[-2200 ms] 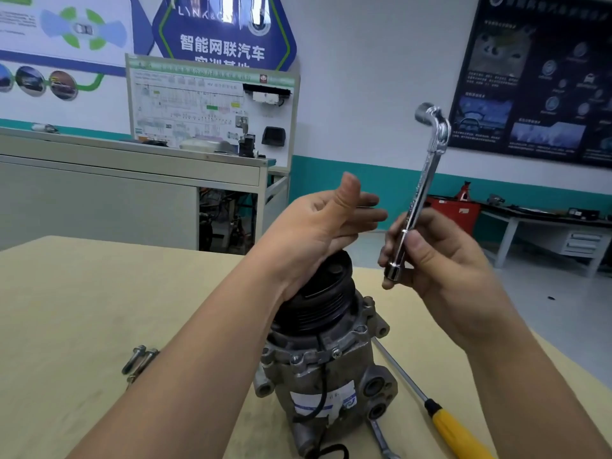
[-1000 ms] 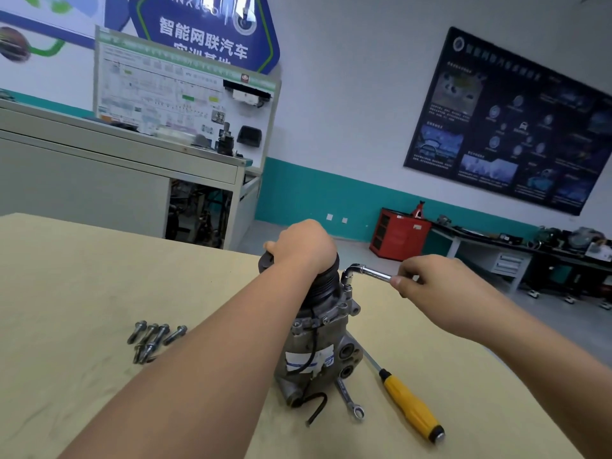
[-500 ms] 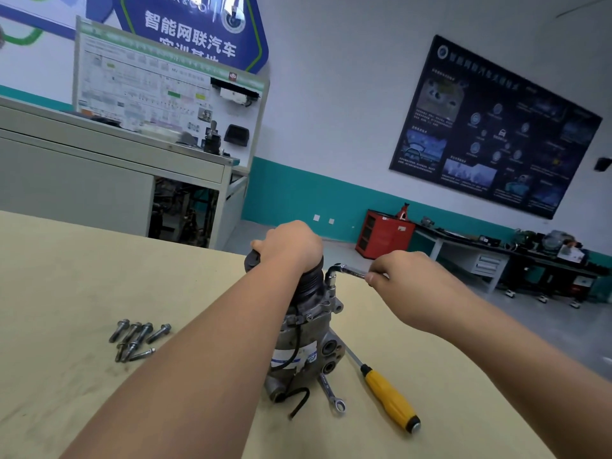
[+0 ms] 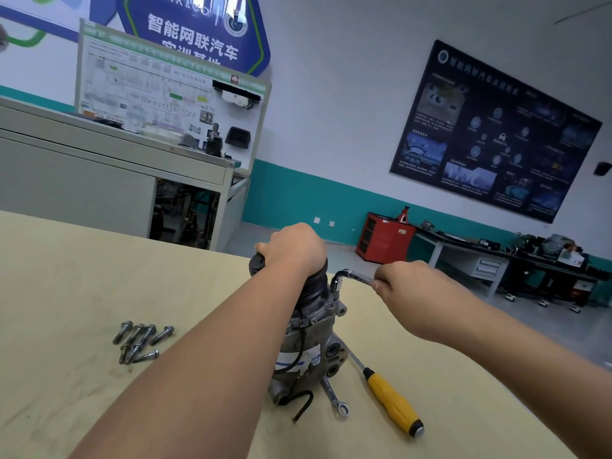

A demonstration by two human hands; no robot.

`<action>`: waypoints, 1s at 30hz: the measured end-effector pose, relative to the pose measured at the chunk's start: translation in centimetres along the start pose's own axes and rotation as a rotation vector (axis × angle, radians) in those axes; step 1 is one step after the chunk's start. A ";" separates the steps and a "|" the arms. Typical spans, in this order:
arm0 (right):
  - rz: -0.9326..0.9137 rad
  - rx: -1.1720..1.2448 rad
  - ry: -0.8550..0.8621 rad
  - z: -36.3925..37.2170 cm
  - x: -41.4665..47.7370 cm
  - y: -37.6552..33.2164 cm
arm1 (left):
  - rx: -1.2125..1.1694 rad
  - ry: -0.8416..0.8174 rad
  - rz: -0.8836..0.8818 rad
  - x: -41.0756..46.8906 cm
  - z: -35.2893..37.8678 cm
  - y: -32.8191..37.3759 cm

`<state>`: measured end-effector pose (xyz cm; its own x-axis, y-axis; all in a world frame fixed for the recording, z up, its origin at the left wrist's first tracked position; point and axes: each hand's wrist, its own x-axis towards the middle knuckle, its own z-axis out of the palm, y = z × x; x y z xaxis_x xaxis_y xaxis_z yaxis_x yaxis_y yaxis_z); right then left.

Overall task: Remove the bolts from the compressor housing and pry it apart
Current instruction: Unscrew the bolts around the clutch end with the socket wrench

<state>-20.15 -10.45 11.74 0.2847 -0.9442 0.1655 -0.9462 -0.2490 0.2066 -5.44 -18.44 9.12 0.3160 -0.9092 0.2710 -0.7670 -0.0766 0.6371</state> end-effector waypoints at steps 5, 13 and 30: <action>0.009 -0.014 0.017 0.3 0.1 -0.2 | 0.001 -0.001 0.002 0.0 0.0 0.0; 0.017 -0.193 0.051 -0.1 -0.3 -1.6 | 0.010 -0.005 0.006 0.0 0.1 0.0; -0.131 -0.370 0.066 -0.6 1.0 -1.8 | 0.040 -0.018 0.021 0.0 0.2 -0.1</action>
<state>-18.04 -10.79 12.15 0.4204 -0.8905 0.1741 -0.7852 -0.2609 0.5616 -5.48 -18.47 8.92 0.2897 -0.9179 0.2713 -0.7950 -0.0730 0.6022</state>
